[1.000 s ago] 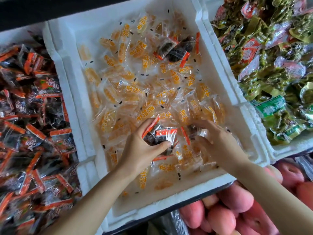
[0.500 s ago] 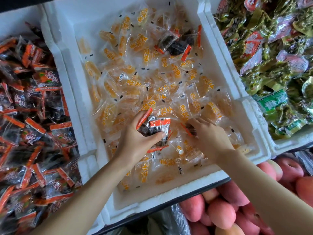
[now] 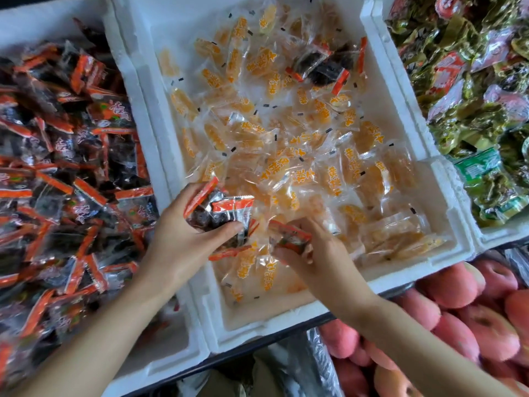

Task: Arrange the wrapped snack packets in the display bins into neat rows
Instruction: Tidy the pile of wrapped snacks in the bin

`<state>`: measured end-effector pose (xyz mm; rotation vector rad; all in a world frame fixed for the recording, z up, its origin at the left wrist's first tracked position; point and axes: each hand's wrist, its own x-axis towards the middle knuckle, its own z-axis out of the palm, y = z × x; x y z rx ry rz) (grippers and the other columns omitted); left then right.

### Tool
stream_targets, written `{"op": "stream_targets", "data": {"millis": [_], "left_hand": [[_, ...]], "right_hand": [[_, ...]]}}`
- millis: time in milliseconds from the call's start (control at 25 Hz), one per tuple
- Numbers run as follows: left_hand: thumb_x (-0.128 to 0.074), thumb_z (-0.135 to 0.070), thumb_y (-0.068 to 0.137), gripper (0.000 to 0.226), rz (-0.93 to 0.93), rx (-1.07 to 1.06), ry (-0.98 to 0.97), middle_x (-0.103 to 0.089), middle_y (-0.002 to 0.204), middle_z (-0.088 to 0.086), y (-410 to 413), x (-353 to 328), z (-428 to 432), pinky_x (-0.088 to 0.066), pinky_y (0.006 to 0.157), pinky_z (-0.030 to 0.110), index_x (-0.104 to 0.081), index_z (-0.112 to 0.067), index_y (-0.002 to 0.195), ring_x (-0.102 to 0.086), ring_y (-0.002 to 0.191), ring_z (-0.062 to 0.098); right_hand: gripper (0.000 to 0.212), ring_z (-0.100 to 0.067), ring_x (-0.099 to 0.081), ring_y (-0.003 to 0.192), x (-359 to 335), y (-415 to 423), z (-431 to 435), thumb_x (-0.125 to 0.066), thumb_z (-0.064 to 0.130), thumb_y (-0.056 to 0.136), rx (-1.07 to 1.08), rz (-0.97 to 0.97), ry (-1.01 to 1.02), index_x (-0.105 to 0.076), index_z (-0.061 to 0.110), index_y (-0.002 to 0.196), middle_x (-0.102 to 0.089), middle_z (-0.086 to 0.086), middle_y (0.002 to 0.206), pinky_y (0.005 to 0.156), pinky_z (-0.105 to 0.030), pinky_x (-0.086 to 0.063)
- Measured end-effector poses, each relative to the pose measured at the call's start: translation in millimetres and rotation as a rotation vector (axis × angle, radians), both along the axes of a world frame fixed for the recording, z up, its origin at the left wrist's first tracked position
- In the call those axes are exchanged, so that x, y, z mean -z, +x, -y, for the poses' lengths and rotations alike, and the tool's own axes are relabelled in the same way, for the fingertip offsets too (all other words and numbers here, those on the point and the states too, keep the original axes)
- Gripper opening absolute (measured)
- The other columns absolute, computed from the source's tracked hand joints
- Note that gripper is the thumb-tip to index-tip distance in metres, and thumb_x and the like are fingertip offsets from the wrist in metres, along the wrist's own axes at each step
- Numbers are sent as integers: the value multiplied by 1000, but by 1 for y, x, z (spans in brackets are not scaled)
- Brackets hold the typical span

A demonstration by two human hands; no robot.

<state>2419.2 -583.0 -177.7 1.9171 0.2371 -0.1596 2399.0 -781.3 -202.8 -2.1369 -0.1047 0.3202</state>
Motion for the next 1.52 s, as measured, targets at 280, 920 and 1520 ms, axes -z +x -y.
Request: {"op": "stream_targets", "data": {"millis": [280, 920, 1520], "left_hand": [[-76, -40, 56, 71, -45, -158, 182, -61, 115, -26, -52, -11, -127, -33, 77, -3, -58, -30, 124, -51, 102, -18], [-73, -38, 80, 65, -219, -154, 414, -54, 132, 7, -82, 20, -280, -38, 94, 30, -47, -6, 130, -47, 119, 17], [-54, -32, 95, 43, 39, 432, 978, -34, 153, 6, -90, 41, -269, -21, 115, 45, -51, -19, 135, -23, 144, 29]], "right_hand": [[24, -16, -62, 80, -1, -23, -122, -63, 25, 87, -93, -35, 66, -52, 19, 108, -64, 9, 82, 71, -38, -50], [62, -32, -38, 129, 29, 6, -266, -58, 10, 90, -346, 470, -506, -30, 13, 145, -36, -11, 146, 107, -43, -33], [40, -27, -58, 114, 34, -20, -209, -52, 24, 89, -608, 631, -634, -57, 6, 124, -60, -11, 123, 93, -41, -51]]}}
